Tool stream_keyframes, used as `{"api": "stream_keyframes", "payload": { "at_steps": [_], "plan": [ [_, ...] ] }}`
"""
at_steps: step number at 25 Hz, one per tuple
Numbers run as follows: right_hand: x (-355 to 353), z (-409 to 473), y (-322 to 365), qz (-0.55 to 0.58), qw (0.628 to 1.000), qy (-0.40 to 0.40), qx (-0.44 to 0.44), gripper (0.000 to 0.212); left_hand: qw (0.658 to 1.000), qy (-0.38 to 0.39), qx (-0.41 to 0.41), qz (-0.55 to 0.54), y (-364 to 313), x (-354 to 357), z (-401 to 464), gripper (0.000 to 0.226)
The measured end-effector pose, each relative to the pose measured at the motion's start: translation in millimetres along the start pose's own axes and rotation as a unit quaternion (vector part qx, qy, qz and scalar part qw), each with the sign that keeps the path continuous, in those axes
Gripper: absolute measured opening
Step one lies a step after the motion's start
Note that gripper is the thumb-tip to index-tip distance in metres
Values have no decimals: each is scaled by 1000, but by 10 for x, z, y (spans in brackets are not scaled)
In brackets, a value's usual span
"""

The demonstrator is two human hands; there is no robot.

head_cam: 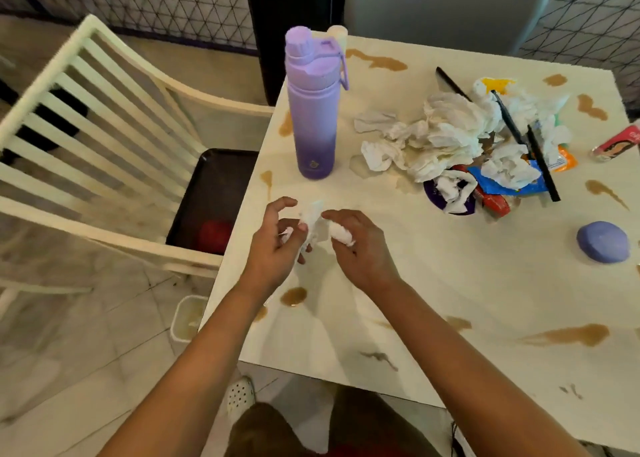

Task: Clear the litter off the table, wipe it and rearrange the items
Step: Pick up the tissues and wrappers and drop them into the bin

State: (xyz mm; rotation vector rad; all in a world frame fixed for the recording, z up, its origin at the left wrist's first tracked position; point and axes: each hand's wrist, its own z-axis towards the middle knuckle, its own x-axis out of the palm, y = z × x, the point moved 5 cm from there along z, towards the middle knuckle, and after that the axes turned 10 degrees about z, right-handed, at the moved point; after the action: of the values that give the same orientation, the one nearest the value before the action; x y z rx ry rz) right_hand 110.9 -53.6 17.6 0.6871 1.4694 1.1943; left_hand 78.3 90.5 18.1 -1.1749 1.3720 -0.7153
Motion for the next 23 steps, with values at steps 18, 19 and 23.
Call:
{"api": "stream_keyframes", "payload": {
  "at_steps": [18, 19, 23],
  "plan": [
    [3956, -1186, -2, 32, 920, 260, 292, 38, 865, -124, -401, -276, 3160, -2784, -1480, 23],
    [3990, -1206, -168, 22, 915, 239, 325, 36, 858, -122, -415, -277, 3305, -2765, -1473, 24],
    [4097, -1125, -885, -17, 905, 163, 393, 31, 837, -146, -435, -299, 3820, -2618, -1315, 23]
  ]
}}
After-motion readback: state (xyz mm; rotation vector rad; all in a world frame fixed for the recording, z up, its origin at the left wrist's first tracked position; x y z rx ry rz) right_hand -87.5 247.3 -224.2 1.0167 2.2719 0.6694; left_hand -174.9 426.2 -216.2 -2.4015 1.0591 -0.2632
